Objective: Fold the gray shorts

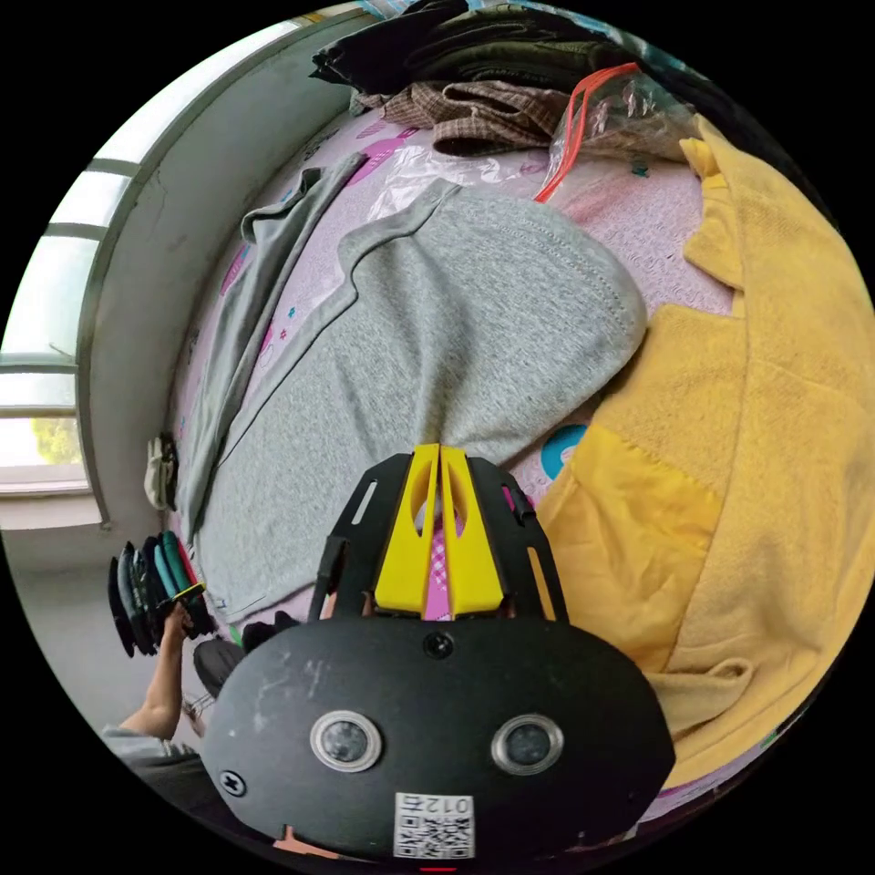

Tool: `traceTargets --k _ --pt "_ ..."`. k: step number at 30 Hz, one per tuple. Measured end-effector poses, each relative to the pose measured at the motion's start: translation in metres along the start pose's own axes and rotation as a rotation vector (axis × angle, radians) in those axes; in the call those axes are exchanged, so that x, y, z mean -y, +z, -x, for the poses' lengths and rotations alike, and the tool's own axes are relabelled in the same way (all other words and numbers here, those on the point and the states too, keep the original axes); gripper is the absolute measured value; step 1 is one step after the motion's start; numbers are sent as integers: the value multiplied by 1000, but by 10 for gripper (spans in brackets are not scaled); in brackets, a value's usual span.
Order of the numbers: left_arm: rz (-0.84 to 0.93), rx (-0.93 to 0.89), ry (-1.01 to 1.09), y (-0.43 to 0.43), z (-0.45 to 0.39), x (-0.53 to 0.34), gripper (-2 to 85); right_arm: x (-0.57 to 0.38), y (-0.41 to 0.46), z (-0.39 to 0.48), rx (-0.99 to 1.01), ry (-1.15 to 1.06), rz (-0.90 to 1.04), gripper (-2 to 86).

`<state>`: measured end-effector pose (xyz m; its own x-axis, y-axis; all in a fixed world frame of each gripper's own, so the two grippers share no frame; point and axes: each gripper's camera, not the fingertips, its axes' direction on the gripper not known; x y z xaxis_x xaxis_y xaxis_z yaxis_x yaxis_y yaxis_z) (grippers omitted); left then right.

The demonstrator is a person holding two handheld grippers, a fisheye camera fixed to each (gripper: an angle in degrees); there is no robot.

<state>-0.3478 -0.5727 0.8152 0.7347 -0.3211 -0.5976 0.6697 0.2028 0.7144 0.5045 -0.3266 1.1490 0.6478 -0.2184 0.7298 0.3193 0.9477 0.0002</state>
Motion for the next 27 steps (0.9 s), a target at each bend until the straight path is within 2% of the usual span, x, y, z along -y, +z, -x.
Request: traceTargets --k 3,7,10,13,17,21,25,27 --pt "10 17 -35 1 3 -5 -1 -2 -6 -17 94 -1 31 -2" --pt "3 -37 -118 1 11 -10 -1 -16 -54 -69 89 239 -242 38" --pt "0 -83 -167 0 12 -6 -1 -12 -61 -97 174 317 -262 67" --pt "10 -48 -126 -3 1 1 -1 3 -71 -93 91 282 -318 101" --pt "12 -21 -126 -6 -8 6 -1 38 -63 -65 -38 112 -233 121" --pt "-16 -24 -158 -9 -13 4 0 43 -49 -48 -124 32 -183 102" --pt "-53 -63 -219 -10 -10 -2 0 23 -48 -69 -300 72 -169 2" --pt "-60 -71 -234 -10 -10 -3 0 17 -50 -75 -301 -1 -135 -5"
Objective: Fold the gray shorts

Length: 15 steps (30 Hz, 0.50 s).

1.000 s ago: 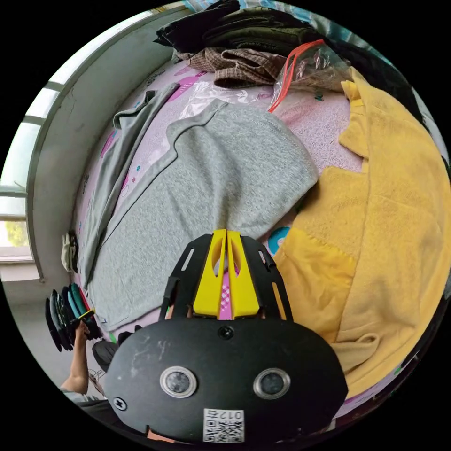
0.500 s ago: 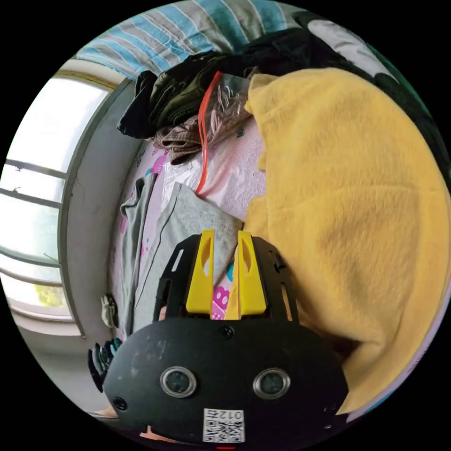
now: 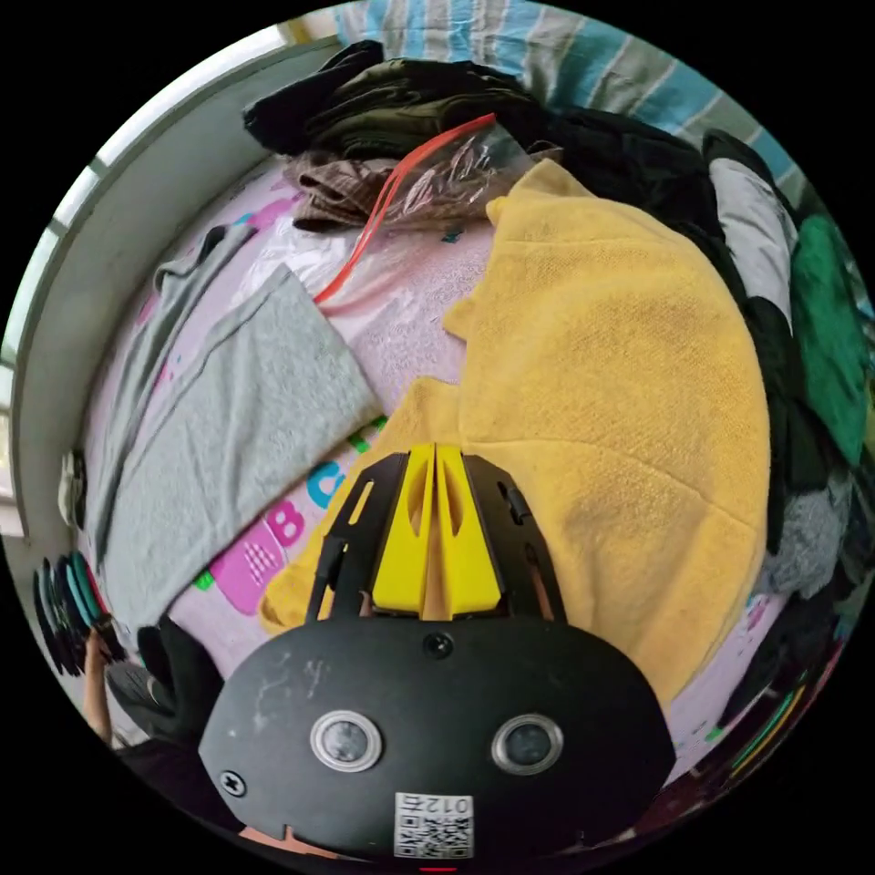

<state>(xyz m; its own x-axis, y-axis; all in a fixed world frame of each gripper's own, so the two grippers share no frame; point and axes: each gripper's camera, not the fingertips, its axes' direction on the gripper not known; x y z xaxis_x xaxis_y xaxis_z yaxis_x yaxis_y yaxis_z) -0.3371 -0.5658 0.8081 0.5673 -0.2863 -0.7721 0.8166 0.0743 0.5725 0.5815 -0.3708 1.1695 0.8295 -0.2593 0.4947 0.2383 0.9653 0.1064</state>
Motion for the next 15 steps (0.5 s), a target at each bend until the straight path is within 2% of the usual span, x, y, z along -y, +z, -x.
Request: traceTargets --k 5,10,15 --pt "12 35 2 -2 -8 2 0 5 18 43 -378 -375 171 -9" --pt "22 111 65 -3 -20 2 0 11 20 13 -347 -303 293 -10" --pt "-17 65 77 -4 -9 -5 0 4 39 21 -486 -397 469 -9"
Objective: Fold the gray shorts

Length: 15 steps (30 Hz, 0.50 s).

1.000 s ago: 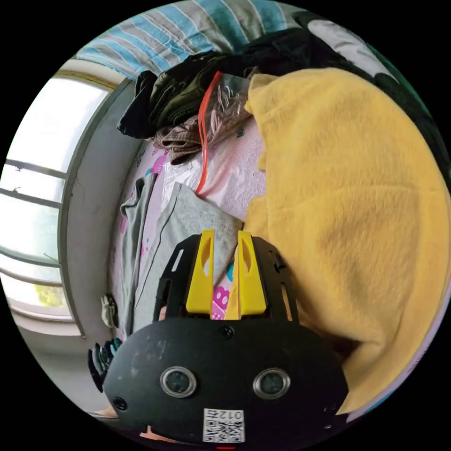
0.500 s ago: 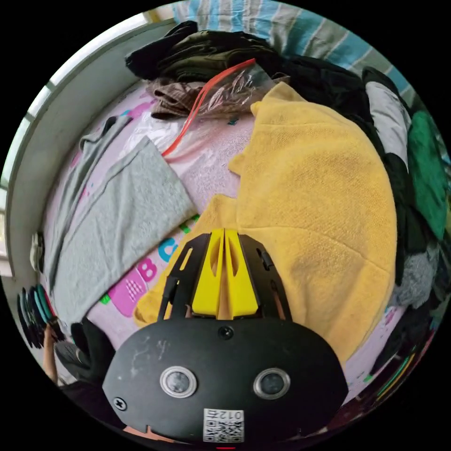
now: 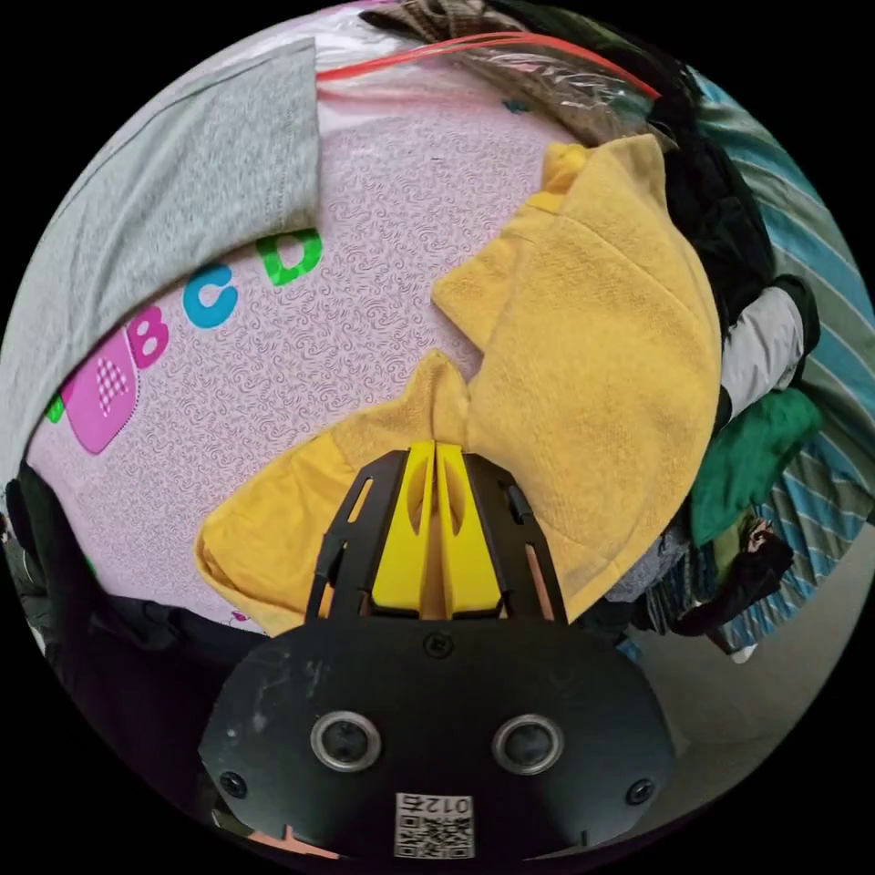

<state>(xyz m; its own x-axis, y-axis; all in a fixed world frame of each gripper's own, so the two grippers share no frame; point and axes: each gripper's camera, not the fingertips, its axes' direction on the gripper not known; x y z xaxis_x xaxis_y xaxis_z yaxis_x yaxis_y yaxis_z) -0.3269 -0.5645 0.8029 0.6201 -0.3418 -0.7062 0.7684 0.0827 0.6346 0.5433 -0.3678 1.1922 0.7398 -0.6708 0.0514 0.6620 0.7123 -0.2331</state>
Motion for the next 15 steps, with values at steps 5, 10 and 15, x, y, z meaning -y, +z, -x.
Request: traceTargets --k 5,10,15 --pt "-32 -171 -97 5 31 -11 -1 20 -21 27 23 -27 -45 8" --pt "-42 -275 -141 11 50 -19 -1 13 -40 8 335 211 -319 64" --pt "-60 -263 -147 11 49 -27 -1 -9 8 -40 869 595 -422 90"
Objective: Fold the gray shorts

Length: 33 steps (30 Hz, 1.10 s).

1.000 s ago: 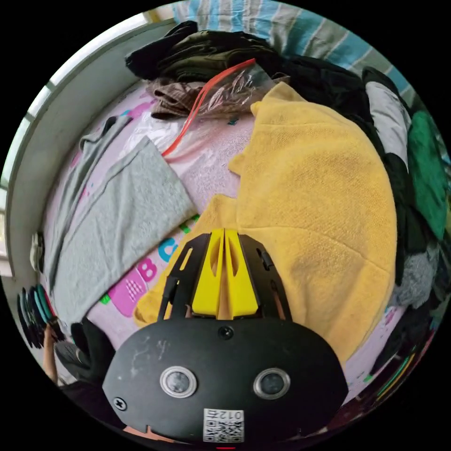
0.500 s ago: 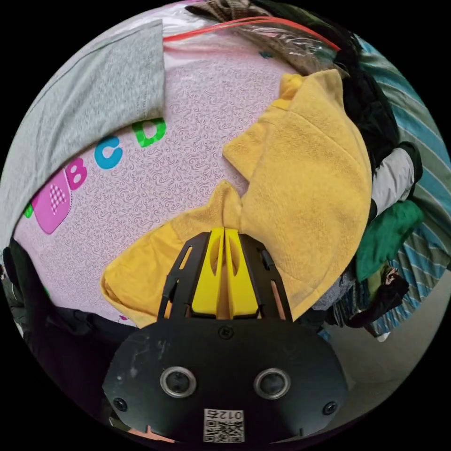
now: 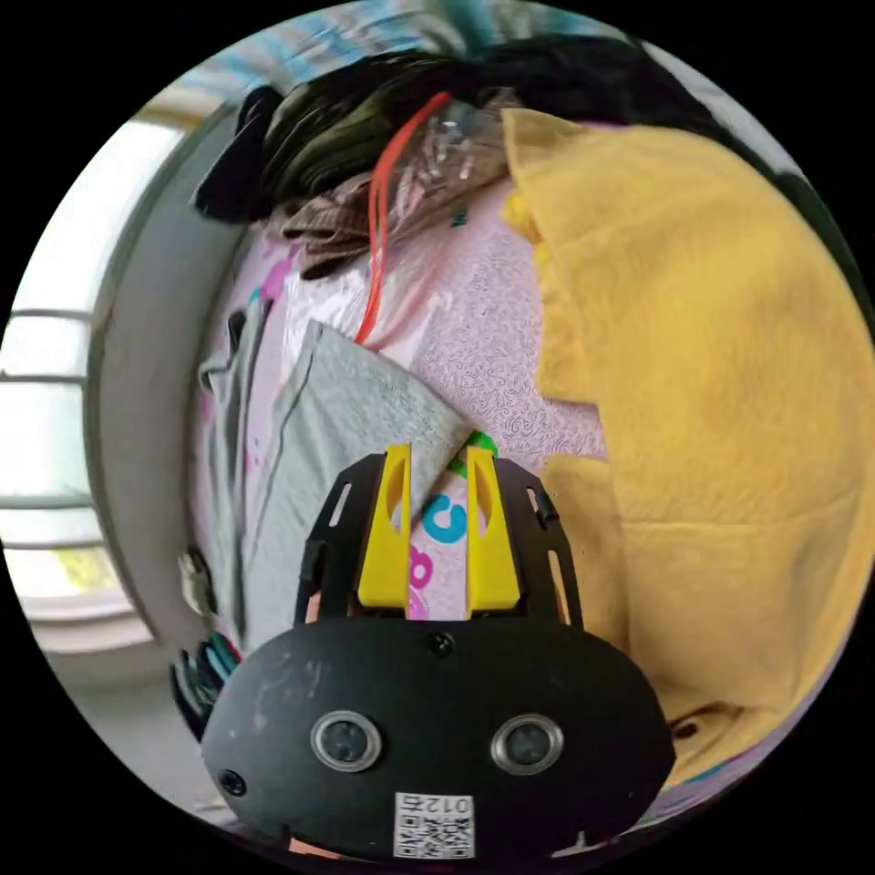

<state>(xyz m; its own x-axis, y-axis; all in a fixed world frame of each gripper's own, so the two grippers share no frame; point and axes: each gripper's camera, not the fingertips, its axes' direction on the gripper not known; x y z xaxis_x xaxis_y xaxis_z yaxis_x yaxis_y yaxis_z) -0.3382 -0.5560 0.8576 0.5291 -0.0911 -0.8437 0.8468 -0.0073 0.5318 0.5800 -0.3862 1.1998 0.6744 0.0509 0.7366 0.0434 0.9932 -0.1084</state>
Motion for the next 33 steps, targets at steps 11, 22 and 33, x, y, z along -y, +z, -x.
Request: traceTargets --k 11,22,33 --pt "-4 28 15 1 -8 -16 -1 -17 -15 -22 207 44 -128 -5" --pt "21 54 155 6 -33 -39 -1 -47 15 -13 -123 -45 -2 -9" --pt "36 109 279 13 -57 -75 -1 -84 57 44 -308 -141 85 -5"
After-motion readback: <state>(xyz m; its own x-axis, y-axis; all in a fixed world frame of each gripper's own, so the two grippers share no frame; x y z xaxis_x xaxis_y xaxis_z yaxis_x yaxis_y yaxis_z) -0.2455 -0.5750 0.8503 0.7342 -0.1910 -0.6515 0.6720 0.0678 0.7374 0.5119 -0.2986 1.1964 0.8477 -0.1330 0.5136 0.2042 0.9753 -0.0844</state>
